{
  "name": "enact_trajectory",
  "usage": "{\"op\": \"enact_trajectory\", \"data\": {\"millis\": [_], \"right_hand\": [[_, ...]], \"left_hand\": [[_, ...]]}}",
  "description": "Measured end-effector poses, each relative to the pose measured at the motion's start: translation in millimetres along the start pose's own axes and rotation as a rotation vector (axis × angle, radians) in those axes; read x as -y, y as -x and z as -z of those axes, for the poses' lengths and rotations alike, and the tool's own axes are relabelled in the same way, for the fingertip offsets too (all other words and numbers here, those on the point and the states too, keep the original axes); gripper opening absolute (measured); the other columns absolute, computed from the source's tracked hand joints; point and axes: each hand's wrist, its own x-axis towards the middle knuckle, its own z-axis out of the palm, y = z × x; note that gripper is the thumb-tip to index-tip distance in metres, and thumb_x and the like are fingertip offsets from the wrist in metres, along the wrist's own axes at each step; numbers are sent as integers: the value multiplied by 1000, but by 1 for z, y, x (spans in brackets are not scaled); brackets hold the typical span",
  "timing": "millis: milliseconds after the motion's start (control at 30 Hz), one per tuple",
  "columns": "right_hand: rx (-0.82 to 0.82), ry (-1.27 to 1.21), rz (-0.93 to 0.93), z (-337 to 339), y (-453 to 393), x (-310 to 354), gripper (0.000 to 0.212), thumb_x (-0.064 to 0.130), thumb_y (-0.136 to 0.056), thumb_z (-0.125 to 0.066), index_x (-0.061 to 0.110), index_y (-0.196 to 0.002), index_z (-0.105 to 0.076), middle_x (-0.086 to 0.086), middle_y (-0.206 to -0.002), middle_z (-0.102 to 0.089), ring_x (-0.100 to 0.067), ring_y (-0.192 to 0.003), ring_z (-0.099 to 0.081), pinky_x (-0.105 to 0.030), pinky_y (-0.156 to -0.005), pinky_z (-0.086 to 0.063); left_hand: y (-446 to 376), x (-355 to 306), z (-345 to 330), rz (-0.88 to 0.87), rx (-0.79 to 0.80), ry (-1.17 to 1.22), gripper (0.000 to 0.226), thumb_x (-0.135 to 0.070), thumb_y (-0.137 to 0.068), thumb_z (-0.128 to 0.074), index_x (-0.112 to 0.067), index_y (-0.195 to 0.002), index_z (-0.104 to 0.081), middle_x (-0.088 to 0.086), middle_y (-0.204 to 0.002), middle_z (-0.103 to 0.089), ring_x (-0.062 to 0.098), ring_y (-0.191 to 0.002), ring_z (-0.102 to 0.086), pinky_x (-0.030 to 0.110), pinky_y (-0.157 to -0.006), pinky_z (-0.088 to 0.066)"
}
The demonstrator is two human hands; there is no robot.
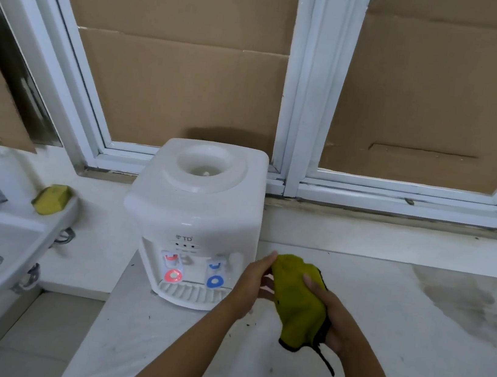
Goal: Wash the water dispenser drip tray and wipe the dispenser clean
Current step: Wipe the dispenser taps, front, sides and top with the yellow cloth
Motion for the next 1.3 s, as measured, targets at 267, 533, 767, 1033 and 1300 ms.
{"op": "enact_trajectory", "data": {"millis": [267, 533, 767, 1033, 1300], "right_hand": [[39, -184, 156, -61, 9, 42, 83, 51, -56, -87, 12, -125, -61, -16, -121, -68, -32, -110, -67, -46, -91, -50], [-91, 382, 462, -155, -16, 64, 31, 26, -87, -71, 12, -115, -68, -5, -100, -75, -20, -93, -71, -27, -77, -57], [-213, 1059, 840, -228, -58, 51, 25, 29, -90, -68, 16, -73, -54, -1, -75, -53, -9, -63, -51, -25, -60, -40], [-350, 1587, 959, -268, -88, 31, 15, 3, -92, -50, 6, -91, -64, -11, -101, -55, -27, -92, -56, -37, -74, -49], [-8, 1583, 1088, -256, -69, 21, 37, 0, -77, -56, 15, -106, -72, 0, -104, -65, -22, -98, -53, -34, -77, -48]], "left_hand": [[29, -60, 30, -308, -58, -31, 49, -35, -103, -34, -4, -89, -70, 2, -66, -65, 18, -51, -59, 26, -49, -53], [42, -68, 100, -758, -880, -177, 34, -21, -100, -37, -17, -91, -70, -4, -84, -63, 14, -81, -57, 28, -74, -47], [41, -62, 133, -586, -1150, -222, 35, -25, -104, -33, -12, -126, -56, 8, -122, -57, 23, -120, -45, 23, -99, -27], [46, -71, 137, -600, -1132, -21, 33, -26, -104, -34, -11, -123, -57, 4, -117, -59, 17, -108, -54, 23, -91, -43], [48, -66, 156, -575, -1110, 190, 32, -27, -103, -30, -18, -118, -57, -2, -115, -58, 19, -113, -54, 34, -100, -44]]}}
